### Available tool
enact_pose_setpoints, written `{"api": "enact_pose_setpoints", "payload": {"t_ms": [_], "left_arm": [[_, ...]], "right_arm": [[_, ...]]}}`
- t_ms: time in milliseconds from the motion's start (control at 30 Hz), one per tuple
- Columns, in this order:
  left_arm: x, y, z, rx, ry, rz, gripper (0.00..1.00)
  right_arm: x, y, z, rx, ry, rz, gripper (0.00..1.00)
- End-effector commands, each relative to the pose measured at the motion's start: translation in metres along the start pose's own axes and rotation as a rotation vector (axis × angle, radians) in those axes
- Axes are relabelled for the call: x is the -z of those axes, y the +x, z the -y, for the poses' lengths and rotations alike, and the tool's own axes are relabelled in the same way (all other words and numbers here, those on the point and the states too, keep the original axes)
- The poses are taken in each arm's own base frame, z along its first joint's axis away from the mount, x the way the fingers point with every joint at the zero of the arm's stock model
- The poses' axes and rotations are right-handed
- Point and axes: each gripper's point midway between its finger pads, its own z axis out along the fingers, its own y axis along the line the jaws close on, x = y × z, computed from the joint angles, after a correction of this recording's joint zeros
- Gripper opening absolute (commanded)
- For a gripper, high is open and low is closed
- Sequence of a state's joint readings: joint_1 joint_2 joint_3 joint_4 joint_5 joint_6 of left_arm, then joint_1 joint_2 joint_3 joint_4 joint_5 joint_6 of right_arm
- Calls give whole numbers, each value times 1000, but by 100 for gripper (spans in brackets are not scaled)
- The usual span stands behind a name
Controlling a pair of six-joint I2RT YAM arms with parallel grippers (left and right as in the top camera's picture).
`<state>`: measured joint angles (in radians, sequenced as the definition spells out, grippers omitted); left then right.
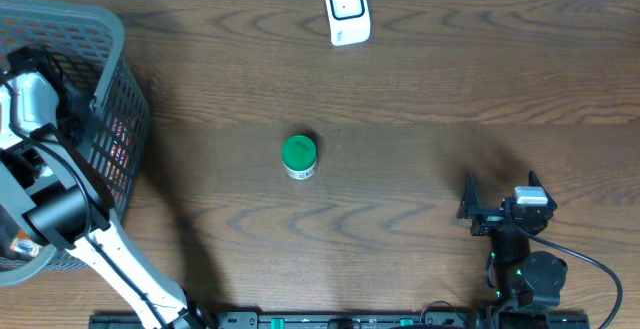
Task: Scan the item barcode
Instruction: 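Grasp the mint-green toilet tissue pack with the left gripper and lift, then carry the tissue pack right of the bottle and release it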
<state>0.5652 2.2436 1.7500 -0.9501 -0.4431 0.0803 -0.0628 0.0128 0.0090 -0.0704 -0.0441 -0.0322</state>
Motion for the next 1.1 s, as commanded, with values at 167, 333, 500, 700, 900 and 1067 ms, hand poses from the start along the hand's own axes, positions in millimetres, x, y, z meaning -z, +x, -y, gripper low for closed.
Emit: {"api": "enact_pose_setpoints", "payload": {"t_ms": [167, 333, 500, 700, 900, 1067], "left_arm": [[45, 11, 33, 123, 349, 32, 7], [127, -3, 37, 164, 603, 216, 7], [194, 0, 6, 258, 644, 384, 7], [293, 27, -38, 444, 729, 617, 7], [403, 78, -5, 241, 1033, 817, 7], [461, 128, 75, -79, 1252, 808, 7]], "right_arm": [[0, 2, 4, -18, 17, -3, 99], [0, 2, 4, -18, 18, -3, 99], [0, 2, 4, -18, 17, -3, 99], [0, 2, 4, -18, 17, -3, 99], [0, 2, 4, -18, 18, -3, 99], [0, 2, 4, -18, 18, -3, 99]]}}
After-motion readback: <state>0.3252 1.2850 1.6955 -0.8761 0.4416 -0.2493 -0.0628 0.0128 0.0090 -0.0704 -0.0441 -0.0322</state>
